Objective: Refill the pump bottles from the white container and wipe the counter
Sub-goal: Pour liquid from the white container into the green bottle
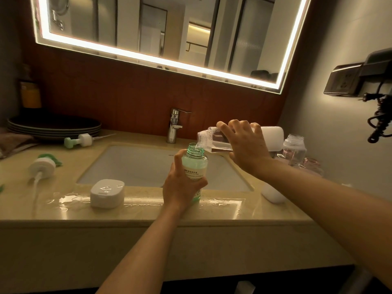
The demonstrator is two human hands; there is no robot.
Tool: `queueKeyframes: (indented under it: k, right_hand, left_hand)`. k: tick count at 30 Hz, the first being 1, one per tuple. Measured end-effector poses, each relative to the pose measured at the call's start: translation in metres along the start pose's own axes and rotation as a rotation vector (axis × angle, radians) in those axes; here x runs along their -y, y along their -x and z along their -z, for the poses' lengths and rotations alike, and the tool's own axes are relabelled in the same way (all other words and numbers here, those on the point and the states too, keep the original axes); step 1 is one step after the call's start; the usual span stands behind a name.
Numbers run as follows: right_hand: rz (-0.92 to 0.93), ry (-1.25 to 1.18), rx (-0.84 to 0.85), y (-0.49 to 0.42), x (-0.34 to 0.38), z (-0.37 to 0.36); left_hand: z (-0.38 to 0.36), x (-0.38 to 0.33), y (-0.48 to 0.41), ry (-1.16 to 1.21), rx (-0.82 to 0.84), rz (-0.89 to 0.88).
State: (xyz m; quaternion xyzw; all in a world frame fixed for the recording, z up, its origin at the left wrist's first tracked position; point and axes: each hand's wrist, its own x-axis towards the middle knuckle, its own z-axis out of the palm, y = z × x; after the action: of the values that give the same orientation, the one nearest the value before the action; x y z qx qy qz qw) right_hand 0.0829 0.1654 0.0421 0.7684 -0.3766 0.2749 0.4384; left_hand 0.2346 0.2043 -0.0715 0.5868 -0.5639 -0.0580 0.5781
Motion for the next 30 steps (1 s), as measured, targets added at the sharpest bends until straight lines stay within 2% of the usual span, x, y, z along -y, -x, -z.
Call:
queueKeyframes:
  k: [10,30]
  right_hand:
    - [0.019,0.010,-0.006,-0.002,0.000,0.001]
    - [0.055,0.052,0.112,-0.011,-0.001,0.013]
  left_hand:
    - [0.000,0.000,0.001,-0.010,-0.001,0.006]
    - [0.001,-0.001,0.002,-0.031,0.012,0.007]
